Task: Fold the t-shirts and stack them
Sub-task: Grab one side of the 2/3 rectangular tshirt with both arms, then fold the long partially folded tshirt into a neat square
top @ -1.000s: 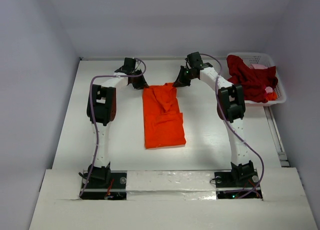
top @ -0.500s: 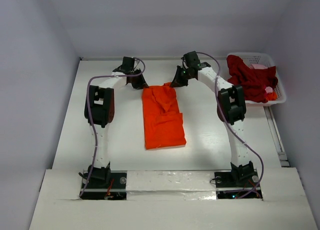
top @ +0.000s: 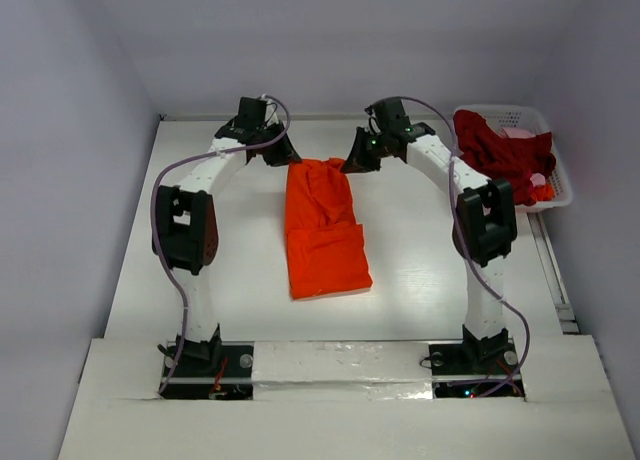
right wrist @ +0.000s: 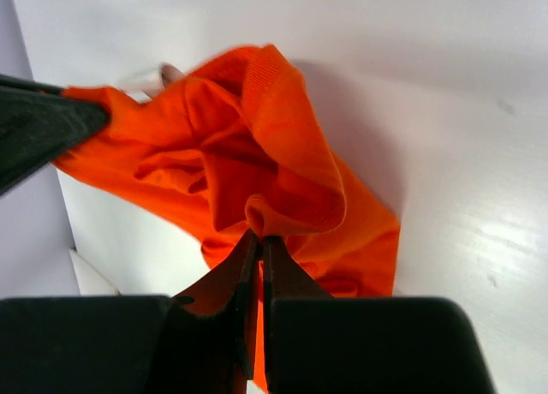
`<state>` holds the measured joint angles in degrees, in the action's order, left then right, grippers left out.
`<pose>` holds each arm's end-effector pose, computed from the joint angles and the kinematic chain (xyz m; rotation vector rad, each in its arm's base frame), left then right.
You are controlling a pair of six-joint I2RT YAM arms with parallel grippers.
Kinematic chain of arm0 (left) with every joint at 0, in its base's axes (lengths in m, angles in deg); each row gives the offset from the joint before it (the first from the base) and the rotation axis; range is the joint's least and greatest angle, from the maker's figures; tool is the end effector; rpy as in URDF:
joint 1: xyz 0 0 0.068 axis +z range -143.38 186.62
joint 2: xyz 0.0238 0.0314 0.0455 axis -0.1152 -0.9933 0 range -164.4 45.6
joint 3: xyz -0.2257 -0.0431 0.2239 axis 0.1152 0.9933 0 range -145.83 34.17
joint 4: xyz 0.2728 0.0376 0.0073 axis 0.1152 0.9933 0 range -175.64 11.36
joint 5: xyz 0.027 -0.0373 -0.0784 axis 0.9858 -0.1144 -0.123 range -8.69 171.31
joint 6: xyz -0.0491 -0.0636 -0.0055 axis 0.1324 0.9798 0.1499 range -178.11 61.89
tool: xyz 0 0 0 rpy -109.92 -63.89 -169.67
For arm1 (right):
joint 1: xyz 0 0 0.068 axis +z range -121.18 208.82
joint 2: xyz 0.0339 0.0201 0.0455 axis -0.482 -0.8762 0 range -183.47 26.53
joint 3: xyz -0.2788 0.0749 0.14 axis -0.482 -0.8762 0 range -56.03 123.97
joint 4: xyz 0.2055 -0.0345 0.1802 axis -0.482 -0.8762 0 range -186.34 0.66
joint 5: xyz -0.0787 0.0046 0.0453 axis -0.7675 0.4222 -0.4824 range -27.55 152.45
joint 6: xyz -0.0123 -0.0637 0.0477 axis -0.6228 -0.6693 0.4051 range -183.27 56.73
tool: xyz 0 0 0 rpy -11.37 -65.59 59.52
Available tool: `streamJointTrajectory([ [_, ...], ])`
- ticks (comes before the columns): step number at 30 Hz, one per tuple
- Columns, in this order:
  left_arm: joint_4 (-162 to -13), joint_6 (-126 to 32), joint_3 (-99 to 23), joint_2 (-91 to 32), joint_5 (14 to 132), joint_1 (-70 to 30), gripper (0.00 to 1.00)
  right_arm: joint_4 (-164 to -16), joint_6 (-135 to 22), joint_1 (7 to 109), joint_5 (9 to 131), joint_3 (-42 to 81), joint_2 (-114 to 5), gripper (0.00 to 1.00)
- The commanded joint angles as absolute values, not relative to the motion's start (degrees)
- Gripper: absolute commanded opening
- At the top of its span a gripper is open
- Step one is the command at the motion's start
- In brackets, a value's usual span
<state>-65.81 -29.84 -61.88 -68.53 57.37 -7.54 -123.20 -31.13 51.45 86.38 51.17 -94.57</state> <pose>0.4997 -0.1552 0.2913 -0.0460 2.3072 -0.8596 0.4886 0.2344 0.2757 0.0032 2.5270 0.9212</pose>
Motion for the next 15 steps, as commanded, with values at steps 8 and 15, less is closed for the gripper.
streamJointTrajectory([
  [8, -58.9, -31.2, -57.8, -60.3, 57.4, -8.2, 0.0, -123.3, -29.6, 53.5, 86.4, 37.9, -80.7, 0.0],
  [15, -58.8, -30.0, -51.3, -53.4, 57.4, -9.9, 0.0, -125.0, -29.9, 54.0, 86.0, 31.6, -72.6, 0.0],
])
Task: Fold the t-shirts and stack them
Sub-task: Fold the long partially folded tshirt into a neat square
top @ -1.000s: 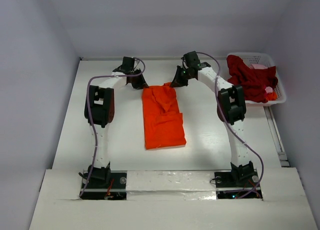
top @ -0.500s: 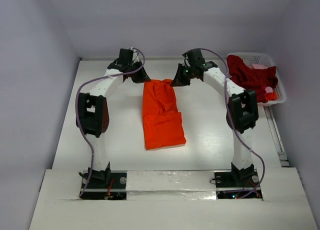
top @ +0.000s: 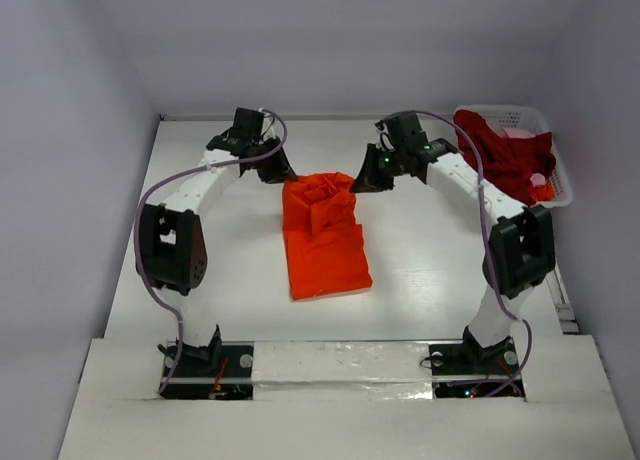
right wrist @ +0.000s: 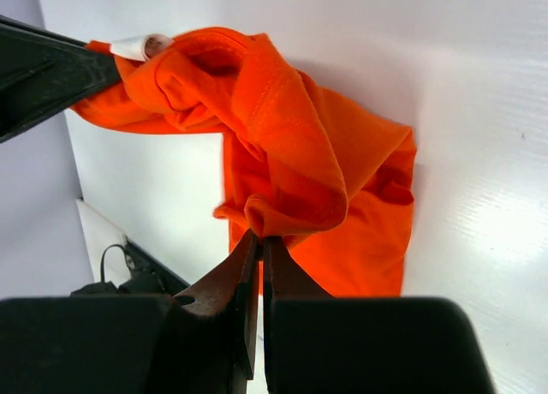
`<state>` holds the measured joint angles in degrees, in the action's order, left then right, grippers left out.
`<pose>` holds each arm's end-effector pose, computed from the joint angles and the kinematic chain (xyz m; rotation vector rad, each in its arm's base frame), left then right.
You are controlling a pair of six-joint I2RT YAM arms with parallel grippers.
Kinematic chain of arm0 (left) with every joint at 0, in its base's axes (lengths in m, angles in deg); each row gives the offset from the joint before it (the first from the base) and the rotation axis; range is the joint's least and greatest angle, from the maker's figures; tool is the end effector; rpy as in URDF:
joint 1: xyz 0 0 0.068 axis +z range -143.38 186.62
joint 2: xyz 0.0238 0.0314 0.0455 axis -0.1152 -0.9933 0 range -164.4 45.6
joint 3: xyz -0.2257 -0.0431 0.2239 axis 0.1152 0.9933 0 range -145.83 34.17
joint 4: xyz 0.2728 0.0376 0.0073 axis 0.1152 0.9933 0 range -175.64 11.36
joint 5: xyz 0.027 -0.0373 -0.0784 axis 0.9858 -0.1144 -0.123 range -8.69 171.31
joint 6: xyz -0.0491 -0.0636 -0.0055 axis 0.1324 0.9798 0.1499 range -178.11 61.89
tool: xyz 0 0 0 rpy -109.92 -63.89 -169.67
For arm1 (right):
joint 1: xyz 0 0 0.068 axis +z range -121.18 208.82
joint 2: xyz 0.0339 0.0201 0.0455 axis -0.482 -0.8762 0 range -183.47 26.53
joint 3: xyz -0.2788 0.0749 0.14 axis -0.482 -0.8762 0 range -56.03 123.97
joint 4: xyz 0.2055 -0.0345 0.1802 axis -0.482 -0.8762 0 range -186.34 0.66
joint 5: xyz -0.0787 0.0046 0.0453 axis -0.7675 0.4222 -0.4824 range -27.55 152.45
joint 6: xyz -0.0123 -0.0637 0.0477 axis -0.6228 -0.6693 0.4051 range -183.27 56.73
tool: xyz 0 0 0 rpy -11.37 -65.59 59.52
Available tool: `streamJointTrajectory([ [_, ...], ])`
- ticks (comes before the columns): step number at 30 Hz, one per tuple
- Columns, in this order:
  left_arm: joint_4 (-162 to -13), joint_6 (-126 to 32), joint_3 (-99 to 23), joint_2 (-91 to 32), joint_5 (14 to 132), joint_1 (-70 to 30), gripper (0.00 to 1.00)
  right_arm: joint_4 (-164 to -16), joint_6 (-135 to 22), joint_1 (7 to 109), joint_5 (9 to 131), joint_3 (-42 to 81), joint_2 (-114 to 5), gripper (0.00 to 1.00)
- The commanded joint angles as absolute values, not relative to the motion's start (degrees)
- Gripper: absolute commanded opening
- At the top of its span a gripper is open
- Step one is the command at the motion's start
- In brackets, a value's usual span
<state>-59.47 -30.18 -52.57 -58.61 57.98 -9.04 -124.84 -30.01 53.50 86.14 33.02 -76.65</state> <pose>0.4382 -0.1515 0.3013 -0.0457 2.4119 -0.8427 0.3949 0.2124 0.3084 -0.0054 2.5725 0.9272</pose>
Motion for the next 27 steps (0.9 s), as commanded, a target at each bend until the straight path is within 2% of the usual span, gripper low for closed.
streamJointTrajectory([
  [1, -58.6, -29.9, -50.9, -52.4, 57.1, -9.9, 0.0, -125.3, -29.9, 54.0, 86.5, 31.1, -72.2, 0.0],
  [16, -53.4, -29.3, -53.3, -48.1, 56.3, -11.6, 0.0, -128.3, -31.1, 56.4, 87.7, 27.8, -68.3, 0.0],
  [27, -54.9, -24.4, -45.0, -41.7, 55.3, -15.2, 0.0, -129.3, -30.8, 56.9, 87.7, 21.1, -62.0, 0.0],
])
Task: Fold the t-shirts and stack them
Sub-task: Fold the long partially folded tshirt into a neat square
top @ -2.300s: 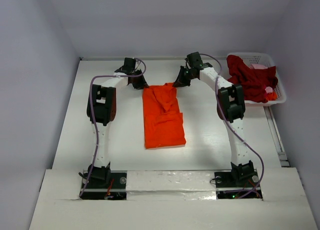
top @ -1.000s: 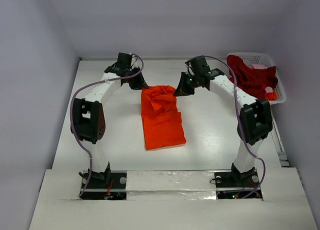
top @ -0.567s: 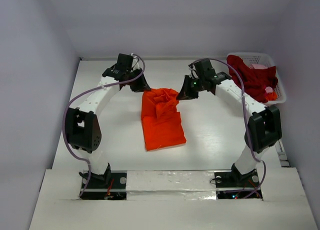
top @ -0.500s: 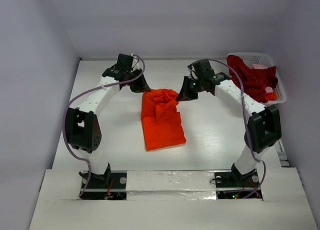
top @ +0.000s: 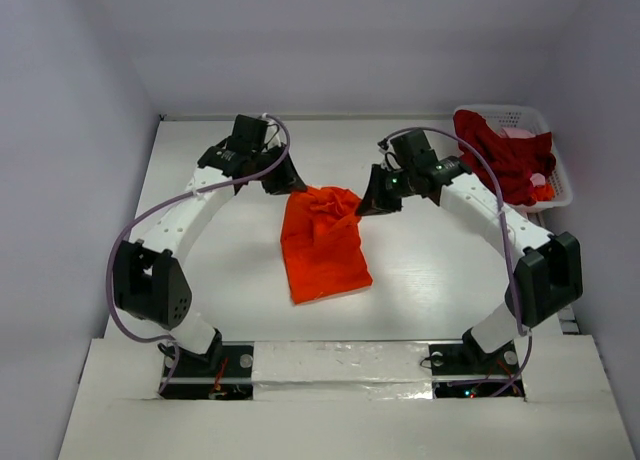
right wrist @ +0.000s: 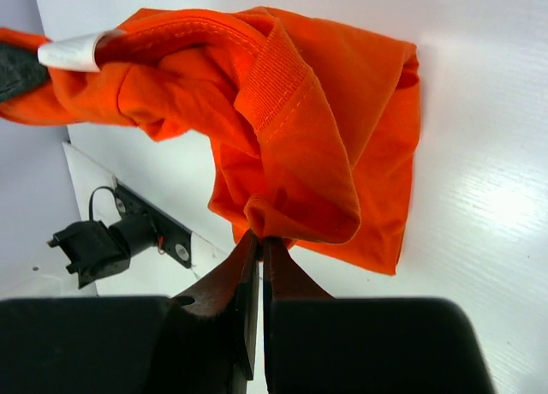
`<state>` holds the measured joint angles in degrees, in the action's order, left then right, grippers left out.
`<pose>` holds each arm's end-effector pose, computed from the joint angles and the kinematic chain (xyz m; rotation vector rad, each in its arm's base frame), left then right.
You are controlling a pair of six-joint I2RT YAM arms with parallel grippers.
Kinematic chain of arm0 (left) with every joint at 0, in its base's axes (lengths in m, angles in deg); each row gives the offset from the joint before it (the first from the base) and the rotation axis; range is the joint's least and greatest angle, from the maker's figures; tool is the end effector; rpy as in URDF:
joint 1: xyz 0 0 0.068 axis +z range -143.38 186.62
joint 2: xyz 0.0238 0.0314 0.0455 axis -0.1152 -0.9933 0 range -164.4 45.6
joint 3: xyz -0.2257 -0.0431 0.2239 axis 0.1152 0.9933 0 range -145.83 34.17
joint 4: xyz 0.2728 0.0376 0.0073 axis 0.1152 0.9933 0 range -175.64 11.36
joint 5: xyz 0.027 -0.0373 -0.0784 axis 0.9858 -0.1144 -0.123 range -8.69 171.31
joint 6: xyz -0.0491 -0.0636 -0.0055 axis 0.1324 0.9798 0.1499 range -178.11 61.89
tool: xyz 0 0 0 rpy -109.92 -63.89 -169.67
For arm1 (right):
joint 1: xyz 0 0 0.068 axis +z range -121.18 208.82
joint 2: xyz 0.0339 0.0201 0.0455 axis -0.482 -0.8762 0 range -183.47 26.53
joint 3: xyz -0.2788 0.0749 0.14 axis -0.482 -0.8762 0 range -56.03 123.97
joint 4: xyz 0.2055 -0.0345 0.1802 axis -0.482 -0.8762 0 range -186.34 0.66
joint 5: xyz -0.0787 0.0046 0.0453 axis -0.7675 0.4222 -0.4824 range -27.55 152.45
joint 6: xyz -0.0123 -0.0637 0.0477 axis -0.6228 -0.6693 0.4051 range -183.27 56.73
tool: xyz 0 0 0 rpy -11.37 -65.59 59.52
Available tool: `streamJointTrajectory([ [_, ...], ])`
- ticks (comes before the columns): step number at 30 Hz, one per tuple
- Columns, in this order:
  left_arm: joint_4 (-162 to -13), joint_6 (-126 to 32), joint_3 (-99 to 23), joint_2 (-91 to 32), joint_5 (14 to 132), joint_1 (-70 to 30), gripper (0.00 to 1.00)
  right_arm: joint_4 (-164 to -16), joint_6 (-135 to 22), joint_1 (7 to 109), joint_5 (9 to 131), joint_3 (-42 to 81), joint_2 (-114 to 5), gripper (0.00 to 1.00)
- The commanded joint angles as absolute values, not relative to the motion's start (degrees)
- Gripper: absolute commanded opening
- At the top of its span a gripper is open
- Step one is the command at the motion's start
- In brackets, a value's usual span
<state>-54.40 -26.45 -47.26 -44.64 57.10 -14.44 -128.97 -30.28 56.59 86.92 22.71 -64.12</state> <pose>0.3562 -0.1678 0.3579 0.0167 2.3815 -0.9455 0.3190 0.2007 0.3244 -0.0785 2.6189 0.9495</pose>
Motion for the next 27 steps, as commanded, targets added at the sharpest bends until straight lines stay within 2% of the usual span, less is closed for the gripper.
streamJointTrajectory([
  [1, -55.1, -23.7, -45.0, -41.2, 54.9, -15.8, 0.0, -129.4, -30.9, 56.9, 88.1, 20.3, -61.8, 0.0],
  [5, -54.8, -23.0, -41.6, -40.8, 55.0, -16.4, 0.0, -129.8, -30.7, 56.9, 89.1, 20.0, -61.3, 0.0],
  [16, -51.9, -21.5, -42.4, -40.2, 54.6, -16.9, 0.0, -134.1, -30.9, 58.7, 90.6, 22.7, -59.9, 0.0],
  [27, -51.9, -18.2, -37.1, -36.6, 48.5, -16.9, 0.0, -137.8, -30.5, 59.2, 89.6, 19.5, -55.7, 0.0],
])
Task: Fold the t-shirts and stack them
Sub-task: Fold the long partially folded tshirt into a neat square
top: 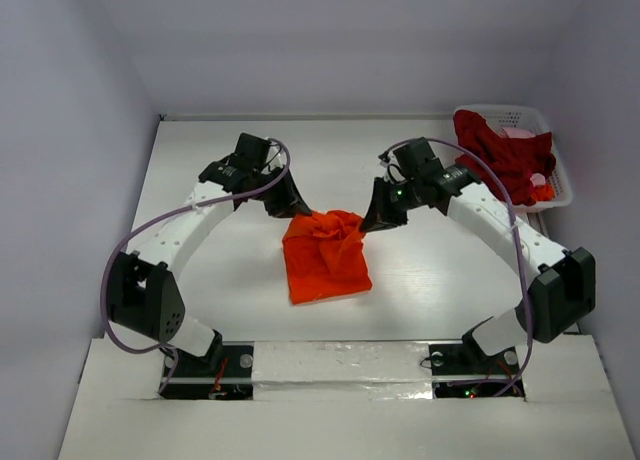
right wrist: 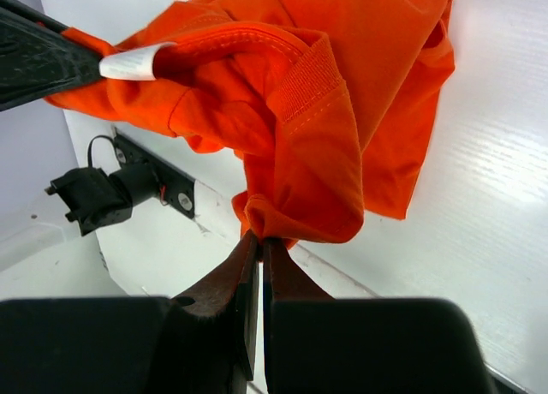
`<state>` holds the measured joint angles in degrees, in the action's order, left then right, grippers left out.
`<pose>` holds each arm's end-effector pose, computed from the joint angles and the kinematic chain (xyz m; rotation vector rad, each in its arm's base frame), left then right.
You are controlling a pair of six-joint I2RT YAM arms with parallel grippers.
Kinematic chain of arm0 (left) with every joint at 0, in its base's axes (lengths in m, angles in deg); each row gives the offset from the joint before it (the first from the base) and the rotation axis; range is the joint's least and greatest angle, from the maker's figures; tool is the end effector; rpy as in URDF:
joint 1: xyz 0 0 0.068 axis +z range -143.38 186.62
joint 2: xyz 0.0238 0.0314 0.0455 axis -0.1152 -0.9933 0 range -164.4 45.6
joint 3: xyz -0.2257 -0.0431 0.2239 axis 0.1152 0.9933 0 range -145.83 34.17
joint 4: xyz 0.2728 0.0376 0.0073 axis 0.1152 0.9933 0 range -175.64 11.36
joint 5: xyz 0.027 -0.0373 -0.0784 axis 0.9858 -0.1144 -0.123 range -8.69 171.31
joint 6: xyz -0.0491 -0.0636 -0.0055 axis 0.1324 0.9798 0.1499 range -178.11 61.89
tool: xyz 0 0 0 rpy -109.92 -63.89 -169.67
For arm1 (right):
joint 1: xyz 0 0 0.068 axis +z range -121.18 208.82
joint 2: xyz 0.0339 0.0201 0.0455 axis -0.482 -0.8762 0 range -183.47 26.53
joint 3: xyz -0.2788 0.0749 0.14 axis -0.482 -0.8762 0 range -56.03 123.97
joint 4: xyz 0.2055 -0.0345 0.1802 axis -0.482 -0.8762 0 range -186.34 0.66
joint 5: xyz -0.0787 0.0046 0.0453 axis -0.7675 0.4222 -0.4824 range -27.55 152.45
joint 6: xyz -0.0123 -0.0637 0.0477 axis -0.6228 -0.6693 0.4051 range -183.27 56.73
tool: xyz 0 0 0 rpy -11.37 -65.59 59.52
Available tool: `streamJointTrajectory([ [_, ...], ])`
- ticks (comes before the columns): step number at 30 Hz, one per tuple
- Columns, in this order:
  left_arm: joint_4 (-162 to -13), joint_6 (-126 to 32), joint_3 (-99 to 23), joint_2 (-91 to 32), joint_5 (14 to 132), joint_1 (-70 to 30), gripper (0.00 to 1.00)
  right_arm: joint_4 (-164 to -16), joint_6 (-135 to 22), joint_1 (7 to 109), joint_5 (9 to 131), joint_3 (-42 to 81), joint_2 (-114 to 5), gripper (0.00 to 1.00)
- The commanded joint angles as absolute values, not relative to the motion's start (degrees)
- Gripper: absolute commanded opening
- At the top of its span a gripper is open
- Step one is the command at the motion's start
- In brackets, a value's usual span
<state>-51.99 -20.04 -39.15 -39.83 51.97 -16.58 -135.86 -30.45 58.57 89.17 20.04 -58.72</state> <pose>0.3136 -0.1715 0.3336 -0.0601 2.5268 -1.0867 0.2770 0.1945 0.3311 -0.1256 2.7048 0.9807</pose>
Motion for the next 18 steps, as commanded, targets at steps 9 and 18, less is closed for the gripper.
streamJointTrajectory([
  [9, -56.4, -15.8, -28.9, -36.1, 47.6, -16.9, 0.0, -135.3, -28.9, 59.8, 87.9, 11.9, -56.2, 0.0],
  [18, -57.5, -16.1, -28.0, -37.4, 49.2, -17.5, 0.0, -132.9, -30.0, 60.8, 88.6, 10.8, -58.5, 0.0],
])
